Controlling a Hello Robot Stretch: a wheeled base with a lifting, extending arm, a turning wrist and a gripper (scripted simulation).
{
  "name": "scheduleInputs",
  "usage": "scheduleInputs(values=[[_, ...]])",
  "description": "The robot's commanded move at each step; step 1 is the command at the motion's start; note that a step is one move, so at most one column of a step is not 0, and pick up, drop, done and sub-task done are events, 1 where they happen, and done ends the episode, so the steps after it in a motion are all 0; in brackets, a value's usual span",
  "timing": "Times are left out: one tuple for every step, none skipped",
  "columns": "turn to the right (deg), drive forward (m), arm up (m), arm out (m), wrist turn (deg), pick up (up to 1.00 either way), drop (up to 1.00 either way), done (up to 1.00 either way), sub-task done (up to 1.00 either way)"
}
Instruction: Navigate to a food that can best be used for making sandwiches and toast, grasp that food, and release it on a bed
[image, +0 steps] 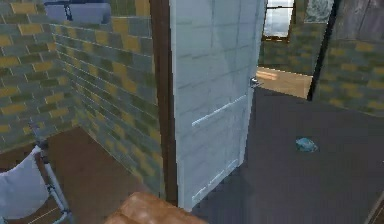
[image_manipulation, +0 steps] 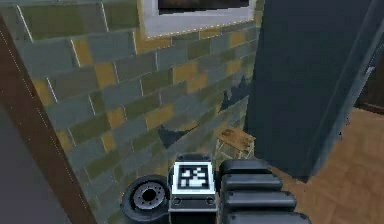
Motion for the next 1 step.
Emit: scheduleInputs(values=[[0.0,0.2,0.0,0.0,0.0,0.0,0.0,0.0,0.0]])
